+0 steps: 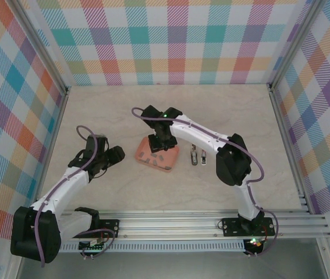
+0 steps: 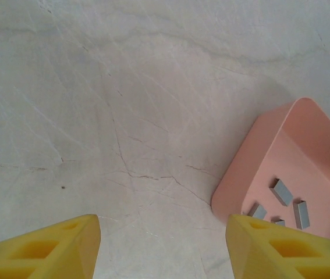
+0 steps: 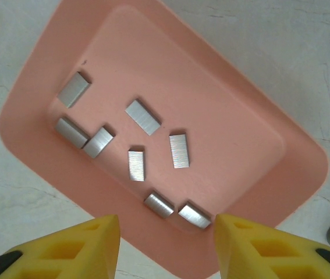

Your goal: Load the staples into the stapler

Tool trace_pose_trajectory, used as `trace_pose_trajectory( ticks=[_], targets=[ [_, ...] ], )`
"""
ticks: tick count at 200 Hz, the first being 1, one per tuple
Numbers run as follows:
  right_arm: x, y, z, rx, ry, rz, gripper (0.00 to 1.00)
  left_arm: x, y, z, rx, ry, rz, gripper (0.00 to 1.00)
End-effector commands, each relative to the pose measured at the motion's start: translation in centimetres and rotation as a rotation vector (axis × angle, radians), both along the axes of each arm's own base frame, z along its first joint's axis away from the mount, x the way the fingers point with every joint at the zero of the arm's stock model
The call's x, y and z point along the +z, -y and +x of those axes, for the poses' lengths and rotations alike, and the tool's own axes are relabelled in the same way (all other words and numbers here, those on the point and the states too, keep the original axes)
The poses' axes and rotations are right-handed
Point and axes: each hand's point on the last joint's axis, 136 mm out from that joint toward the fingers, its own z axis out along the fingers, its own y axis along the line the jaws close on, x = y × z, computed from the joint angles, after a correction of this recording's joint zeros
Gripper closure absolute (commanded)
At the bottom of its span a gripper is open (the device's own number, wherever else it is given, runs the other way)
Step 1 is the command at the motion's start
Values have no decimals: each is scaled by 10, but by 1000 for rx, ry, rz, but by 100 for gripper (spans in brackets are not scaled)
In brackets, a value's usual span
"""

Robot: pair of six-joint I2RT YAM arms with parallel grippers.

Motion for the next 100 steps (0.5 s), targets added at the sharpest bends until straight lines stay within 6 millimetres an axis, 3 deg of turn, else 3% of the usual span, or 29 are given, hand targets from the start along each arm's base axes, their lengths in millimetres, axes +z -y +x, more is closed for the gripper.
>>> trace_pose_trajectory(
  ticks=[1,100],
  targets=[
    [-5,3,0,-28,-1,-40,55,4,-6,7,26,57,1,41],
    [-38,-8,5,-64,-34,-36,62,-3,-8,9,40,58,9,41]
  ],
)
